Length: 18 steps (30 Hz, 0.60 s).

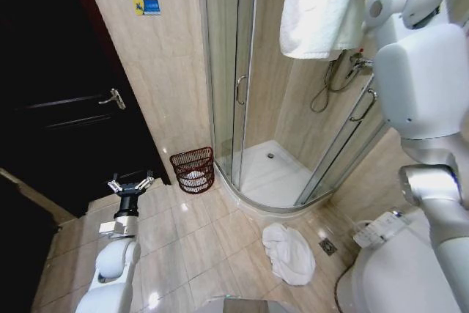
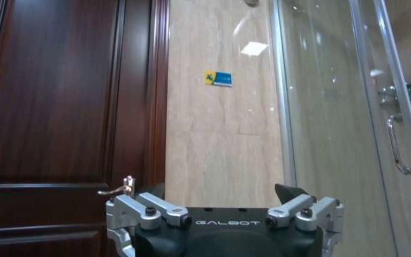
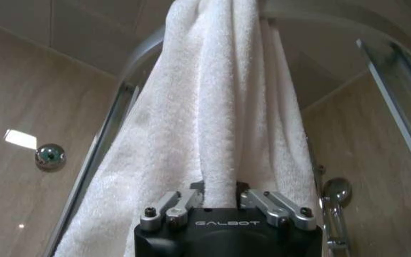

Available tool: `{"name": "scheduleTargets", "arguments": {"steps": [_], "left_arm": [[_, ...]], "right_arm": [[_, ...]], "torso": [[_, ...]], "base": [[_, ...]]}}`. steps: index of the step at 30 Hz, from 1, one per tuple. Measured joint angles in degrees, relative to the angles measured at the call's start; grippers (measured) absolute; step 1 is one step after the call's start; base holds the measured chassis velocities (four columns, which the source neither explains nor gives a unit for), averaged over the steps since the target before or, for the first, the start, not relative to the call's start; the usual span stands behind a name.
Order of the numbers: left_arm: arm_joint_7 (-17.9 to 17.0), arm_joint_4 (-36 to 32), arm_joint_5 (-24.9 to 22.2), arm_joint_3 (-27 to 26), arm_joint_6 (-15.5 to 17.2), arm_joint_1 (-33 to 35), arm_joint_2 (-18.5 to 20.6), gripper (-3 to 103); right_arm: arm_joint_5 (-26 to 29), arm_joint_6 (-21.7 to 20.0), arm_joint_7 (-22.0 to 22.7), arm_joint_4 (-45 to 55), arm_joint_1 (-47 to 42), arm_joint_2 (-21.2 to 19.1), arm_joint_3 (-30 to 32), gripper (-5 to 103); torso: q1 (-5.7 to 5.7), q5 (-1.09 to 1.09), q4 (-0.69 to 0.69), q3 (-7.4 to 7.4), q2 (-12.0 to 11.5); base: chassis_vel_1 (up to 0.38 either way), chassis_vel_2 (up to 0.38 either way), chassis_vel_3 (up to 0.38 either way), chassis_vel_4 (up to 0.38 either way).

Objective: Discard the used towel into the hamper.

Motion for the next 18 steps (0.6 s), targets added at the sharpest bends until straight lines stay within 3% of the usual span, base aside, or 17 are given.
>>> {"name": "scheduleTargets", "arguments": {"steps": [2,7,18], "left_arm": [[0.0,0.0,0.0,0.0,0.0,0.0,0.0,100],[0.0,0.2,0.1,0.2,-0.6,0.4,0.1,100],[0.0,0.2,0.2,0.2,-1.3,0.9,0.1,100]], "right_arm": [[0.0,0.0,0.0,0.0,0.0,0.0,0.0,13],[0.2,0.1,0.0,0.1,-0.3,-0.5,-0.1,6],[1.2,0.1,0.5,2.8,-2.1,-1.9,-0.8,6]], "torso": [[0.0,0.0,0.0,0.0,0.0],[0.0,0.0,-0.01,0.0,0.0],[0.0,0.0,-0.01,-0.01,0.0]], "base": [[0.0,0.0,0.0,0.0],[0.0,0.0,0.0,0.0],[0.0,0.0,0.0,0.0]]}}
